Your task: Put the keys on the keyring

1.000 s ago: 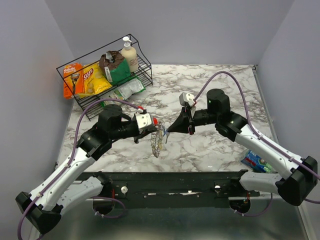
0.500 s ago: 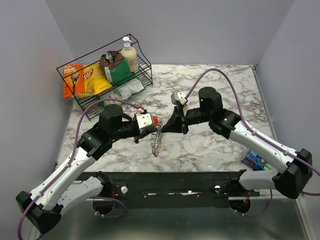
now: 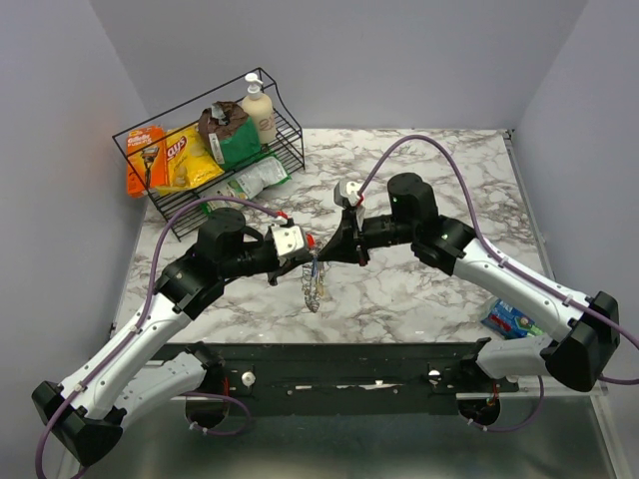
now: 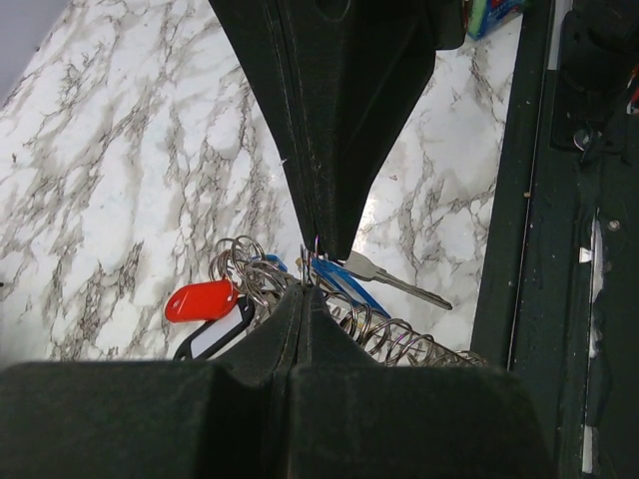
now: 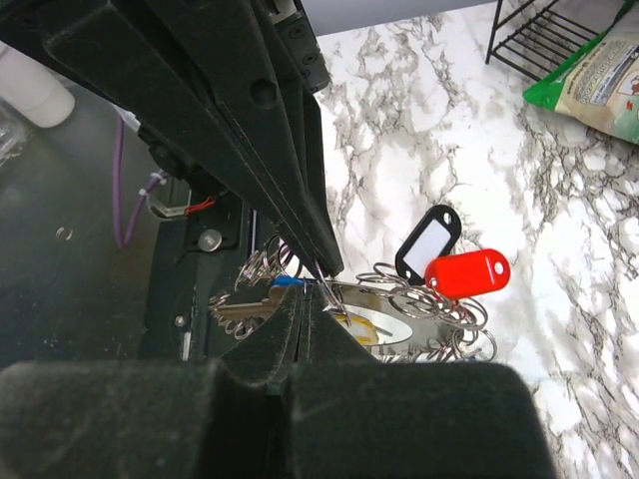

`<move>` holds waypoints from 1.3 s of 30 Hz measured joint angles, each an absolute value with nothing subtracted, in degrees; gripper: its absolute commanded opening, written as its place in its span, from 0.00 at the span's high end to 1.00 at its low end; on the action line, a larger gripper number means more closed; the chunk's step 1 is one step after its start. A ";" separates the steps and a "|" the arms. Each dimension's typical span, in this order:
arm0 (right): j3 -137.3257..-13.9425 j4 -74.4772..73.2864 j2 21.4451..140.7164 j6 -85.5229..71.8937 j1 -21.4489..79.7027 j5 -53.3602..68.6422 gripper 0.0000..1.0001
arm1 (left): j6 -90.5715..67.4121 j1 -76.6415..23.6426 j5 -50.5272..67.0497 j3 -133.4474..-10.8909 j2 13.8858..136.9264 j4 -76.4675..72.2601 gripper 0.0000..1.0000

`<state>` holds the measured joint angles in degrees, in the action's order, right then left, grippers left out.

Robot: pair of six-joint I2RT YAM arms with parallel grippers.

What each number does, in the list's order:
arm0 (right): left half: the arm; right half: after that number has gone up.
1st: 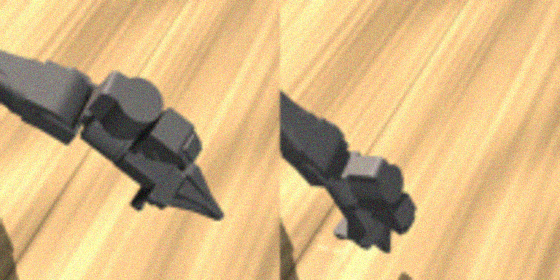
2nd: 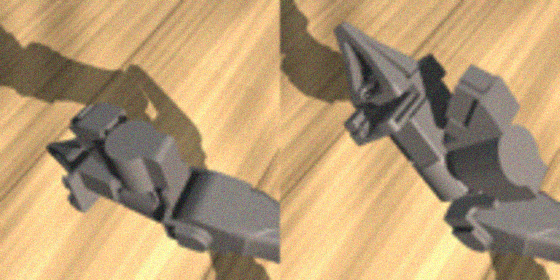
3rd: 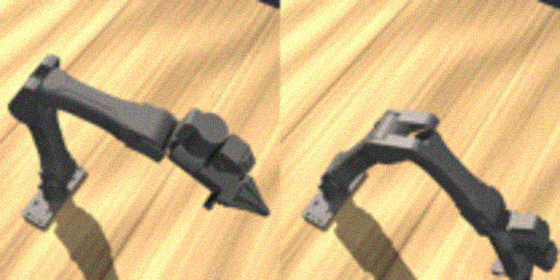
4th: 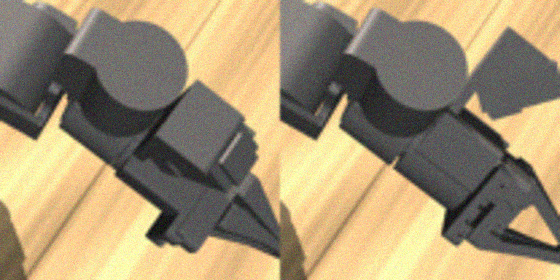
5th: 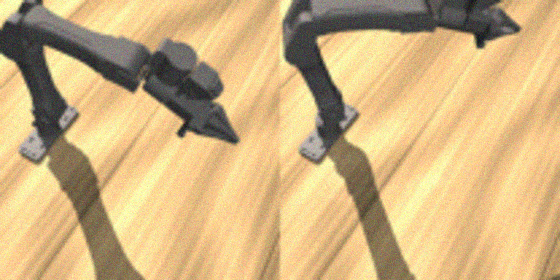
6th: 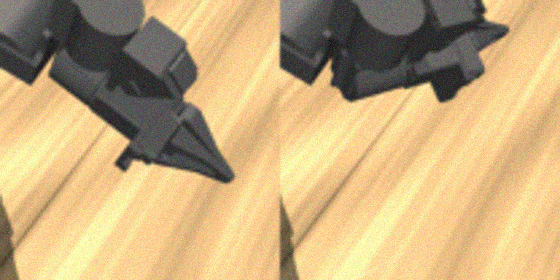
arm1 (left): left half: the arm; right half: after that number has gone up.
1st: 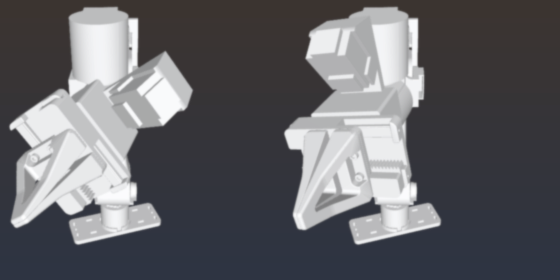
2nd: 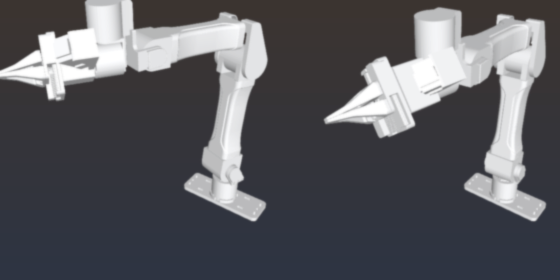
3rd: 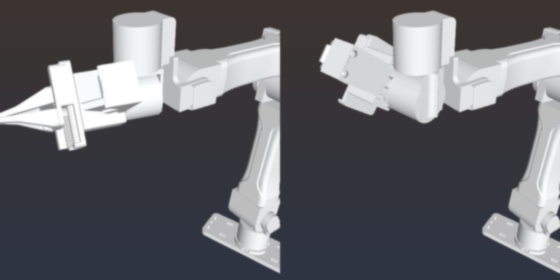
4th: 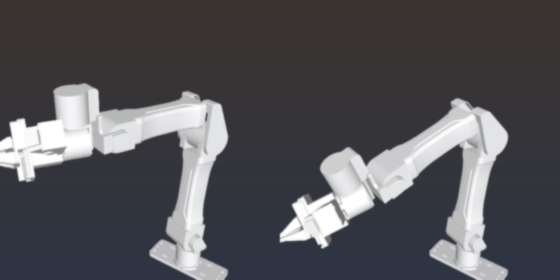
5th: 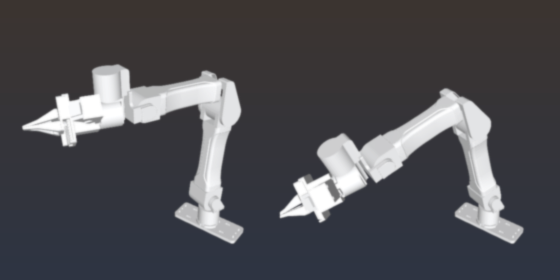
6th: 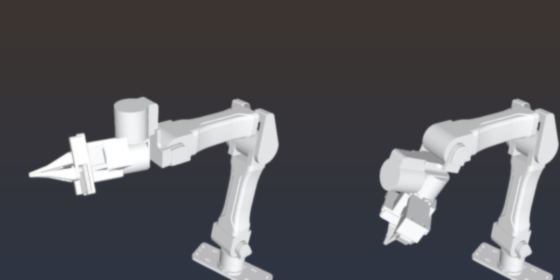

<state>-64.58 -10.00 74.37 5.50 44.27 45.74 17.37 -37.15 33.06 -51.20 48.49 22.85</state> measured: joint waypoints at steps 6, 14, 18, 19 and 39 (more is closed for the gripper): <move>-64.62 -10.70 74.39 4.86 44.31 43.38 1.00 | 17.39 -37.15 32.51 -51.20 48.49 22.87 1.00; -64.88 -11.44 75.20 3.97 44.31 41.19 1.00 | 17.41 -37.12 32.14 -51.20 48.36 23.22 1.00; -65.21 -12.05 76.09 3.46 44.31 41.15 1.00 | 17.41 -37.12 32.16 -51.20 47.75 23.20 1.00; -65.21 -12.12 76.25 3.42 44.31 41.12 0.99 | 17.39 -37.12 32.18 -51.18 47.53 23.03 1.00; -62.78 -11.29 69.97 4.69 44.62 38.81 0.48 | 16.91 -37.65 35.03 -50.11 45.10 19.35 1.00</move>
<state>-62.78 -11.29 69.97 4.69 44.62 38.81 16.91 -37.65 35.03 -50.11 45.10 19.35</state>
